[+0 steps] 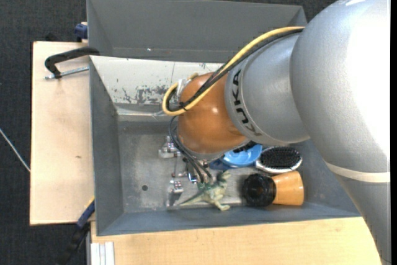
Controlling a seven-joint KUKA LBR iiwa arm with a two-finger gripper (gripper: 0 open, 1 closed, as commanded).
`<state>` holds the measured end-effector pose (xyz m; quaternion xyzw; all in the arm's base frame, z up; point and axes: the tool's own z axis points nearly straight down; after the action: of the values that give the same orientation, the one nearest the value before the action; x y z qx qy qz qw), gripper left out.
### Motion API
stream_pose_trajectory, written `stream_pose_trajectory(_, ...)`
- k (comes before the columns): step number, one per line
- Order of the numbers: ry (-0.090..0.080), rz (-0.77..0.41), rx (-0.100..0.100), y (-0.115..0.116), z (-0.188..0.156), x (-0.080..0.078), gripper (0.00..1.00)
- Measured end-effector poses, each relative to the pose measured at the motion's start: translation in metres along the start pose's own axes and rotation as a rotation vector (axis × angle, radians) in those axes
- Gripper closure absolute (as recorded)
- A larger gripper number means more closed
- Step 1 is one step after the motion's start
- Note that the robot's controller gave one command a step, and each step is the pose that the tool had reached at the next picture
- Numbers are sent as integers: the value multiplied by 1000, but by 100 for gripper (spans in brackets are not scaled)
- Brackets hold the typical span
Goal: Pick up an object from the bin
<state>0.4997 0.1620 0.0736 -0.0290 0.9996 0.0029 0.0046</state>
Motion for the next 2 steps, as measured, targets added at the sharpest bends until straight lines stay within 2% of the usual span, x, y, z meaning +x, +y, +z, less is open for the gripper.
stream_pose_trajectory(1,-3,-164,0,-86,-1,-6,0)
stream_pose_trajectory(2,-5,-243,5,-95,-121,-13,0)
